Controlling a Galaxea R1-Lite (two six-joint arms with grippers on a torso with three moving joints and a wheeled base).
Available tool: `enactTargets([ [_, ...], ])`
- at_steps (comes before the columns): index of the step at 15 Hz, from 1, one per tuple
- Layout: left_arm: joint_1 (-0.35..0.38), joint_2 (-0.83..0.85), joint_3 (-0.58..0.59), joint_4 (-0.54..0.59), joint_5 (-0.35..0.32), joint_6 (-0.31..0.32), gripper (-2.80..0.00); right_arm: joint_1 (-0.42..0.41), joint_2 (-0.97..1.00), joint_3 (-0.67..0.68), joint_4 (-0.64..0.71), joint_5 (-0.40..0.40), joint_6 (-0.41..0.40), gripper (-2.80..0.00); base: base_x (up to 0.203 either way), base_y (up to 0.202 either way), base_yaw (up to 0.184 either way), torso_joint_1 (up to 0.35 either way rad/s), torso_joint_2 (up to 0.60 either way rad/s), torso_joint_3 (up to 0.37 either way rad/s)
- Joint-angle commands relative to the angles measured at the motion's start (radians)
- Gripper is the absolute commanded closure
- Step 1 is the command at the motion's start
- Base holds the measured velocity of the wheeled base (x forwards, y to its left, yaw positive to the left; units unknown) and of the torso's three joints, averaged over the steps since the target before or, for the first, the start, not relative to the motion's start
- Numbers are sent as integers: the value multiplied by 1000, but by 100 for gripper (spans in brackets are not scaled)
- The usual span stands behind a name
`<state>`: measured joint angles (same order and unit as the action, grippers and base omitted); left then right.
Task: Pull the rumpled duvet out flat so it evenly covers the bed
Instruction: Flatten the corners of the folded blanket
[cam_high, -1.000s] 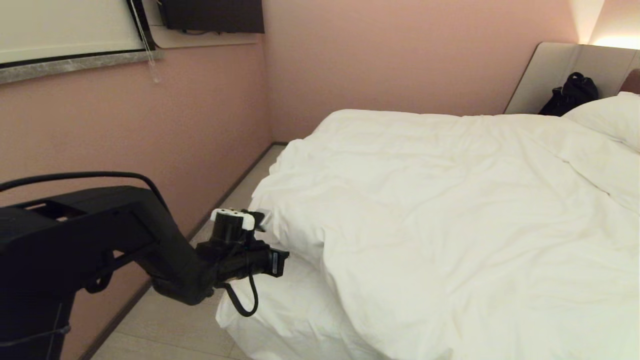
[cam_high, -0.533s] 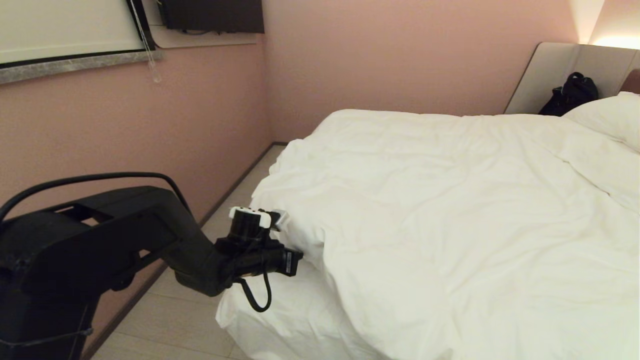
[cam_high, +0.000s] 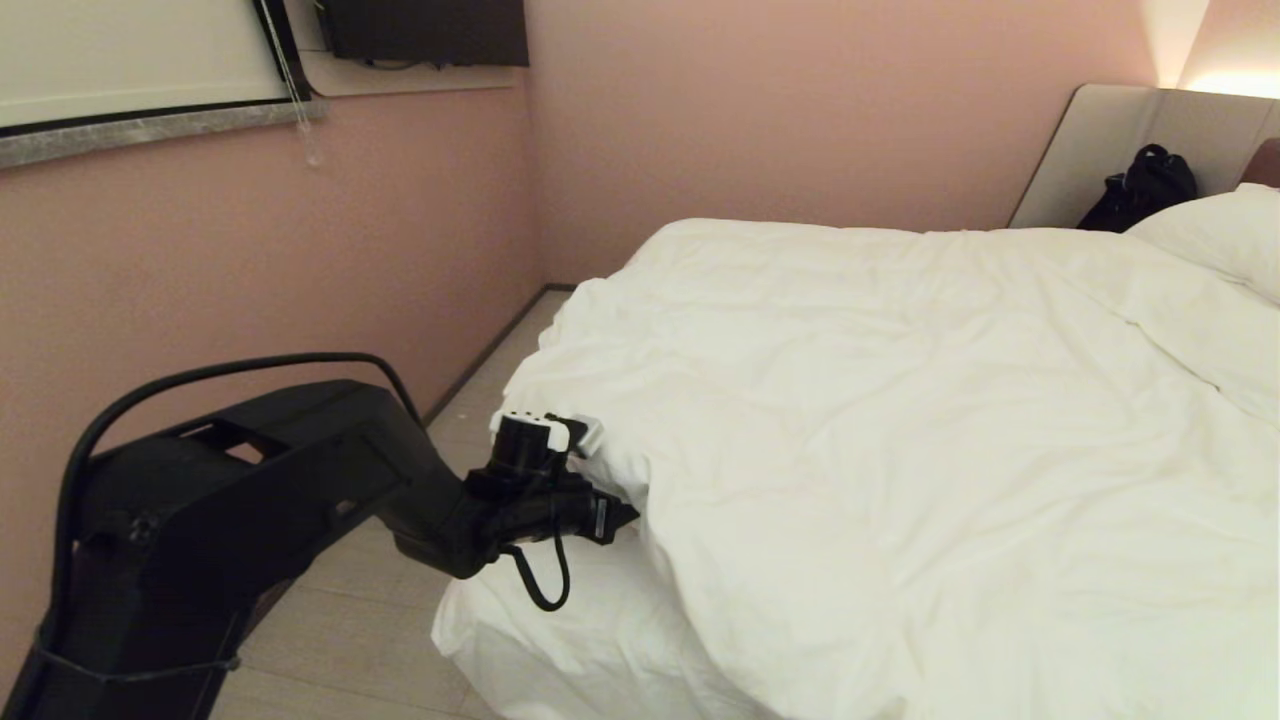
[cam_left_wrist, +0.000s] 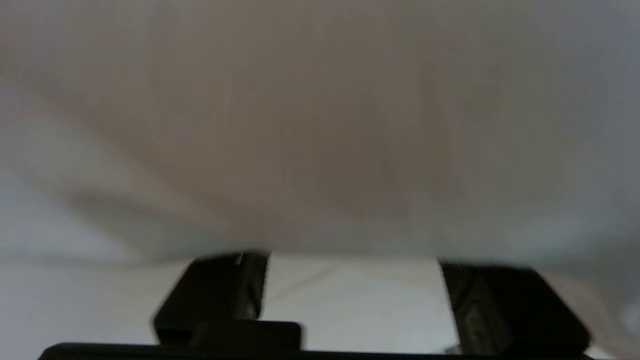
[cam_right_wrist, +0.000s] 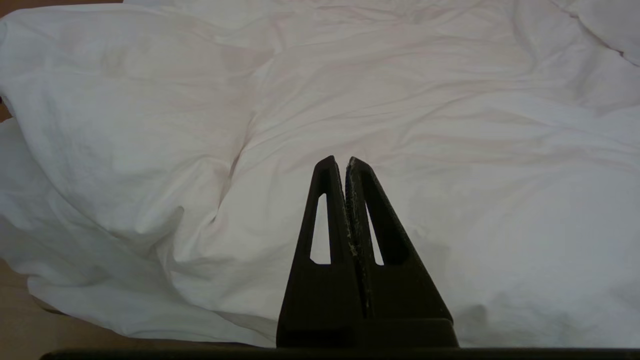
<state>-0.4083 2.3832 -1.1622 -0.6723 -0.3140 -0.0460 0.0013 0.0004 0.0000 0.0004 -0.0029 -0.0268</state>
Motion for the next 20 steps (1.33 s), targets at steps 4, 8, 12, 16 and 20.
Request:
enactTargets([
  [4, -1, 77, -109, 31, 1, 3, -280, 0, 0, 0, 1, 0, -1, 0, 0, 0, 0, 0, 0, 0],
  [8, 0, 65, -122, 63, 1, 1, -280, 0, 1, 0, 1, 0, -1, 0, 0, 0, 0, 0, 0, 0],
  [12, 20, 42, -86, 63, 3, 2, -280, 0, 1, 0, 0, 0, -1, 0, 0, 0, 0, 0, 0, 0],
  [16, 26, 23, -44, 58, 38, 13, -280, 0, 1, 0, 1, 0, -1, 0, 0, 0, 0, 0, 0, 0],
  [20, 26, 48, -42, 48, 45, 75, -280, 0, 1, 0, 1, 0, -1, 0, 0, 0, 0, 0, 0, 0],
])
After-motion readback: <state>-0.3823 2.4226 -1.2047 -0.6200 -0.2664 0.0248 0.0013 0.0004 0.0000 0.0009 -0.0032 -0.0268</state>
